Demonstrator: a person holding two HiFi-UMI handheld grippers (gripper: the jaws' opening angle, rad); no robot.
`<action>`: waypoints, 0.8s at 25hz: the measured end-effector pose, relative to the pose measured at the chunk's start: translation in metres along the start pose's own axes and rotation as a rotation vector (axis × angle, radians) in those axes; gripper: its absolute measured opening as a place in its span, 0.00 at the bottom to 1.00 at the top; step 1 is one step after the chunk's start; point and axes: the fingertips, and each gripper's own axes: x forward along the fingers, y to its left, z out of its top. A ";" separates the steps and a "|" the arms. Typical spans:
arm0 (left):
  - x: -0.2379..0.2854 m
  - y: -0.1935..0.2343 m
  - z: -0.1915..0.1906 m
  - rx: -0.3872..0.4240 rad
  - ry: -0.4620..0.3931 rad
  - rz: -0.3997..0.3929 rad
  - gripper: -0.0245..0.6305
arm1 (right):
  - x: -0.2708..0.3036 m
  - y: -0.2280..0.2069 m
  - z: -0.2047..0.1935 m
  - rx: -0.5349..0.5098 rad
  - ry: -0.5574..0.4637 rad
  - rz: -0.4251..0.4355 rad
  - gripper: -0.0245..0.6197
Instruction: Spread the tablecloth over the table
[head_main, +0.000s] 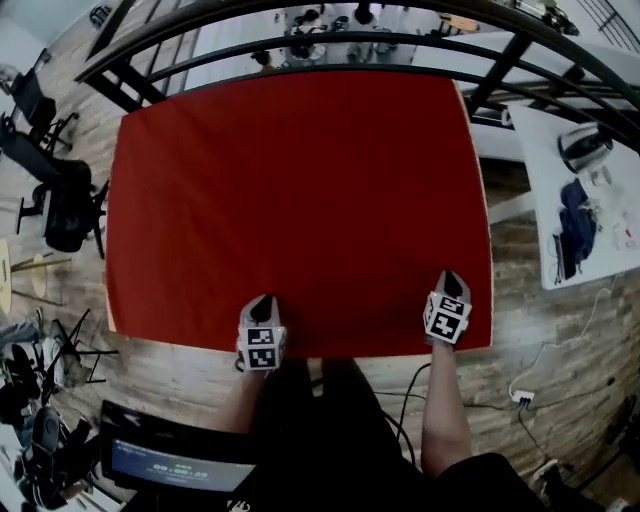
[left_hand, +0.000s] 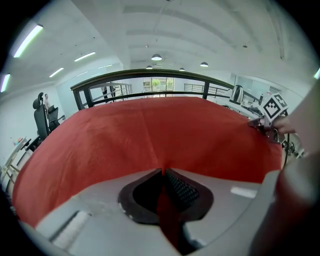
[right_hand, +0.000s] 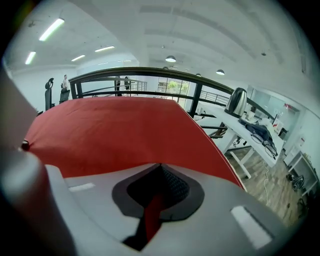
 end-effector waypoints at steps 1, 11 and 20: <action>0.000 -0.001 0.001 -0.002 -0.003 -0.010 0.05 | -0.003 -0.003 -0.003 0.010 0.009 -0.011 0.05; -0.001 0.026 -0.008 -0.031 -0.041 0.003 0.11 | -0.013 0.010 -0.001 0.015 0.028 -0.053 0.05; -0.146 0.253 -0.119 -0.458 -0.075 0.425 0.04 | -0.123 0.264 -0.006 -0.191 -0.111 0.583 0.05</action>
